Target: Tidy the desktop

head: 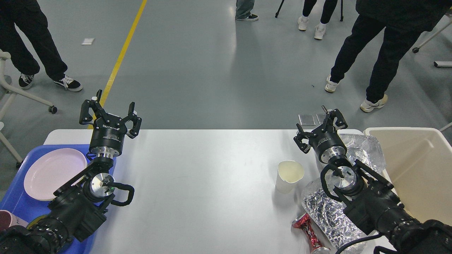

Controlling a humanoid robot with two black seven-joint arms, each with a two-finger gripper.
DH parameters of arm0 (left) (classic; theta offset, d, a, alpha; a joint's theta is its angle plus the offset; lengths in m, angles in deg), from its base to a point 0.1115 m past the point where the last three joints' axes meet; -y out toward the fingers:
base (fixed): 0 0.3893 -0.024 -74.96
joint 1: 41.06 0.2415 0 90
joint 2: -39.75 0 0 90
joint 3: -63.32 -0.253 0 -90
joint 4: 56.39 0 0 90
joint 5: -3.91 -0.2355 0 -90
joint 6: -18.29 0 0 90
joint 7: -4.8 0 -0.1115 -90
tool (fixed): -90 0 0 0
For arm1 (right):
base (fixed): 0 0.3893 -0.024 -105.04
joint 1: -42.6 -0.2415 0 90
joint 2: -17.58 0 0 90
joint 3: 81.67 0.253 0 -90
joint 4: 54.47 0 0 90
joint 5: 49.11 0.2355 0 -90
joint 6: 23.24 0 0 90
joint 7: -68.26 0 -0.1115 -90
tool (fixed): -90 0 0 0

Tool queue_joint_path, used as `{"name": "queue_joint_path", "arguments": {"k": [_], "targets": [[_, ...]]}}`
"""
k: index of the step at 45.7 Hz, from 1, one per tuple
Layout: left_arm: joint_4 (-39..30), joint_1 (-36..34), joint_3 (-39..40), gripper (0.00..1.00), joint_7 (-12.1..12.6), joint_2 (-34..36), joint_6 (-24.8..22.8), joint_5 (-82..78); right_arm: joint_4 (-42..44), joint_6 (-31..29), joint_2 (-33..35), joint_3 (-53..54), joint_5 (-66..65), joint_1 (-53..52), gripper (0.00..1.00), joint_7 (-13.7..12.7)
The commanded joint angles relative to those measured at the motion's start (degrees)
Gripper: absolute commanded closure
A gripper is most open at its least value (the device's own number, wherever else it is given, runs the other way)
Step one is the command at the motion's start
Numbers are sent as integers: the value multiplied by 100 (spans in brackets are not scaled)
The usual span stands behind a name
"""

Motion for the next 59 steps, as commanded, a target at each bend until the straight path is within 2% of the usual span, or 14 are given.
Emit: {"name": "queue_joint_path", "arguments": {"k": [1,38,44,50,54,59], "targets": [[-3,8,3,3,-84,-10,-4,14,-8,0,0,0,5,-1,0,2],[-3,8,-6,3,-84,-1,-4,23,44,97,-61,-26,5,-62,0,-25],[-3,8,-6,3,-84,-1,-4,31,0,97,-158,0,5,-404,0,-34],[-3,8,-6,3,-84,-1,-4,31,246,114,61,-96,5,-1335,0,-34],[-3,8,-6,3,-84,-1,-4,23,264,70,692,-753,23,-1696,0,-33],[-3,8,-6,3,-84,-1,-4,23,246,53,1458,-2720,32,-2170,0,-34]]}}
